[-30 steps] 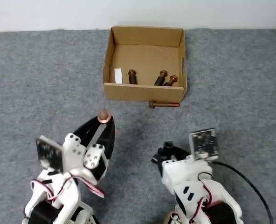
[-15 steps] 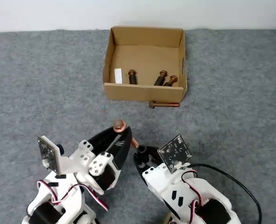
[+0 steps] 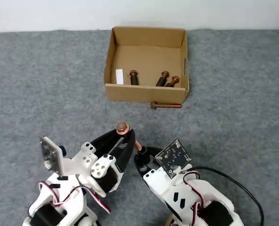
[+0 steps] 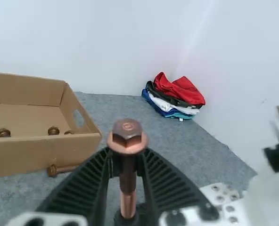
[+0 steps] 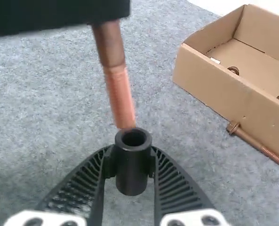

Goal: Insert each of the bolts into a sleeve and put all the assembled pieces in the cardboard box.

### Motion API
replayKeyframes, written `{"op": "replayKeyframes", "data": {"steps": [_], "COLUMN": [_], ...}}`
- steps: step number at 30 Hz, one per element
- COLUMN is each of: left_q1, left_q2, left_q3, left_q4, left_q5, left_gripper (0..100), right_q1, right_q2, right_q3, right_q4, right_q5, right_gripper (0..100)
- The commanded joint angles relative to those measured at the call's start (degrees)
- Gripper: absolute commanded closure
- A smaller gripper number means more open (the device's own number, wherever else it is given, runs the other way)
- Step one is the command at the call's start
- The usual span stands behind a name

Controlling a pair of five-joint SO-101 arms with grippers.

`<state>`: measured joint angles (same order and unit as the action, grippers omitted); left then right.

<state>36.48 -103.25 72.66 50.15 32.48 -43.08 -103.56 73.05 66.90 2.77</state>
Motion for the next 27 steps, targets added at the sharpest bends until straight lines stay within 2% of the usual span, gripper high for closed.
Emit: {"op": "replayKeyframes", "data": {"steps": [1,12,16,22,27], "left_q1": [0.35,3.34,3.52,7.12,7.38], "left_q2": [0.09,0.09,0.09,0.09,0.09], "left_q3": [0.22,4.62,4.79,4.97,4.53], "left_q4": [-1.76,-1.67,2.11,9.23,10.29], "left_q5": [0.35,0.09,-0.09,-9.49,-10.46], "left_gripper": [99,99,99,99,97], "right_q1": [-0.40,-0.40,-0.31,-0.13,-0.04], "right_q2": [-0.13,-0.13,-0.13,-0.13,-0.13], "right_q3": [-0.62,-0.62,-0.62,-0.26,0.00], "right_q4": [-1.45,-1.45,-1.45,-1.45,-1.27], "right_q5": [1.93,2.20,2.20,2.20,2.20], "right_gripper": [99.1,99.1,99.1,99.1,99.1]}}
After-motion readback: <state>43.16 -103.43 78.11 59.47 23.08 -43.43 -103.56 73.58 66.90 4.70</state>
